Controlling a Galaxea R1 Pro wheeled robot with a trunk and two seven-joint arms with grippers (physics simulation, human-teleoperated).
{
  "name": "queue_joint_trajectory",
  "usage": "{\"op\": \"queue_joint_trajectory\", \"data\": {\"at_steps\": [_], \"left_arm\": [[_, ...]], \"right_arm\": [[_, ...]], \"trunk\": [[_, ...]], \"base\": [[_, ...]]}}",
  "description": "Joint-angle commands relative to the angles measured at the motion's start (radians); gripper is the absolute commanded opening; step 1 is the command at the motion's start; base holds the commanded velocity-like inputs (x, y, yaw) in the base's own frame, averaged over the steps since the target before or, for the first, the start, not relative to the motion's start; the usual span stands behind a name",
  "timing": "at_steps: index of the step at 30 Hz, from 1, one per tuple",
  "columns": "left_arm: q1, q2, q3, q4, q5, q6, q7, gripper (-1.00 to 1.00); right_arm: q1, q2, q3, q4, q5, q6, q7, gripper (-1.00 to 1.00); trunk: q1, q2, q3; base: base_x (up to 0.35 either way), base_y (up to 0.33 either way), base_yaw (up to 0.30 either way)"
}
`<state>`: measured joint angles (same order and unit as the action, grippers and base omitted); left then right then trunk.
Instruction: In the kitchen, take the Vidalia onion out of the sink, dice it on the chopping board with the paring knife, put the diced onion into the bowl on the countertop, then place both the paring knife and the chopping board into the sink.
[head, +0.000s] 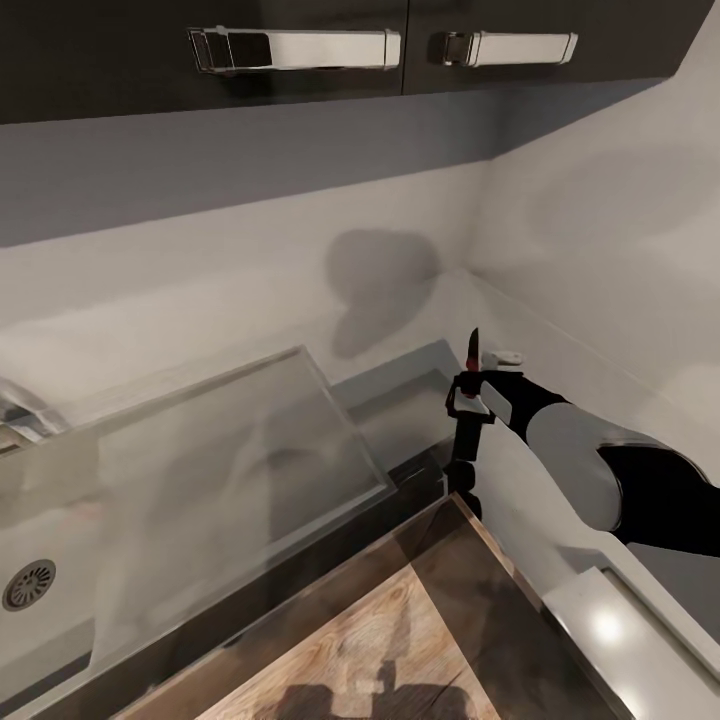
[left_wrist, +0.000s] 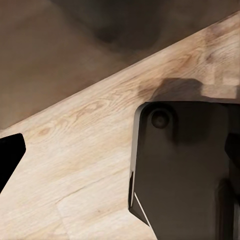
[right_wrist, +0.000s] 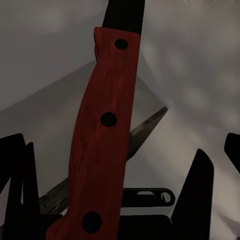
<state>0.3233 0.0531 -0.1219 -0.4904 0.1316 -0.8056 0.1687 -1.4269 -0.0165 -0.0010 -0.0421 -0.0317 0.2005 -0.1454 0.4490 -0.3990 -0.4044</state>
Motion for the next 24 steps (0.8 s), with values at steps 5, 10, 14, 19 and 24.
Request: {"op": "queue_joint_trajectory", "data": {"at_steps": [5, 10, 14, 19, 24], "left_arm": [[0.000, 0.001, -0.008, -0.002, 0.009, -0.001, 0.005, 1.00], [0.000, 0.001, -0.008, -0.002, 0.009, -0.001, 0.005, 1.00], [0.000, 0.001, -0.008, -0.002, 0.009, -0.001, 0.005, 1.00], [0.000, 0.001, -0.008, -0.002, 0.009, -0.001, 0.005, 1.00], [0.000, 0.001, -0.008, -0.002, 0.009, -0.001, 0.005, 1.00]], "right_arm": [[0.000, 0.000, 0.007, 0.024, 0.001, 0.010, 0.004, 1.00], [0.000, 0.000, 0.007, 0.024, 0.002, 0.010, 0.004, -1.00], [0.000, 0.000, 0.007, 0.024, 0.001, 0.010, 0.005, -1.00], [0.000, 0.001, 0.007, 0.024, 0.001, 0.010, 0.005, -1.00], [0.000, 0.003, 0.007, 0.024, 0.001, 0.010, 0.004, -1.00]], "trunk": [[0.001, -0.001, -0.002], [0.001, -0.001, -0.002], [0.001, -0.001, -0.002], [0.001, -0.001, -0.002], [0.001, -0.001, -0.002]], "base": [[0.000, 0.000, 0.000], [0.000, 0.000, 0.000], [0.000, 0.000, 0.000], [0.000, 0.000, 0.000], [0.000, 0.000, 0.000]]}}
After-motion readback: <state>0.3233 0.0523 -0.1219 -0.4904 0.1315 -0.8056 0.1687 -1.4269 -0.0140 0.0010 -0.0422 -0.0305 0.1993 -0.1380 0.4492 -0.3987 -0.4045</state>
